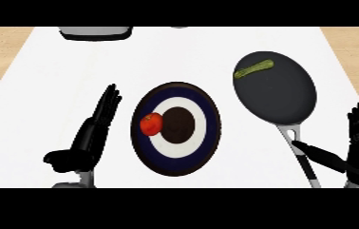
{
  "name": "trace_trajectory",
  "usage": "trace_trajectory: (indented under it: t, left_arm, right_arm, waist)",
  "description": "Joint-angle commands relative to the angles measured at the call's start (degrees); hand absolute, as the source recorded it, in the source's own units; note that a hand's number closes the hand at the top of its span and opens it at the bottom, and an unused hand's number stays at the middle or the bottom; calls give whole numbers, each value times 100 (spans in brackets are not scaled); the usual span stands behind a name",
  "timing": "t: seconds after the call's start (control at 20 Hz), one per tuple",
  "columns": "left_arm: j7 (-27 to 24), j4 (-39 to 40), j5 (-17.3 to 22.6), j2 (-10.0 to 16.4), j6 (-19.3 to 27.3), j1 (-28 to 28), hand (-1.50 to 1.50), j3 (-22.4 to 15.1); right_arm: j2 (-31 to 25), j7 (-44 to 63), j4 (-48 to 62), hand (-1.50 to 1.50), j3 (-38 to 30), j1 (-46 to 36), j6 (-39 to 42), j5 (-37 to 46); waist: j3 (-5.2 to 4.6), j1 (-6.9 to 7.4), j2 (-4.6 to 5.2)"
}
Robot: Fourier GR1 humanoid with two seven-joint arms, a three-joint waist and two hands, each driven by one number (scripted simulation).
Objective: Pick the squash from the plate and place it in the pan
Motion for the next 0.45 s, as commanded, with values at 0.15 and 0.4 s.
trace_trajectory:
  t: [0.15, 0.4]
  left_arm:
    - [80, 31, -79, -86, -33, -146, 0, 82]
    - [204, -34, -262, -271, 199, -317, 0, -118]
  right_arm:
    - [-28, -128, 48, -150, 47, 167, -42, 231]
    - [-156, -53, 148, -150, 68, -91, -478, 683]
  waist:
    - [0, 5, 1]
    - [0, 9, 2]
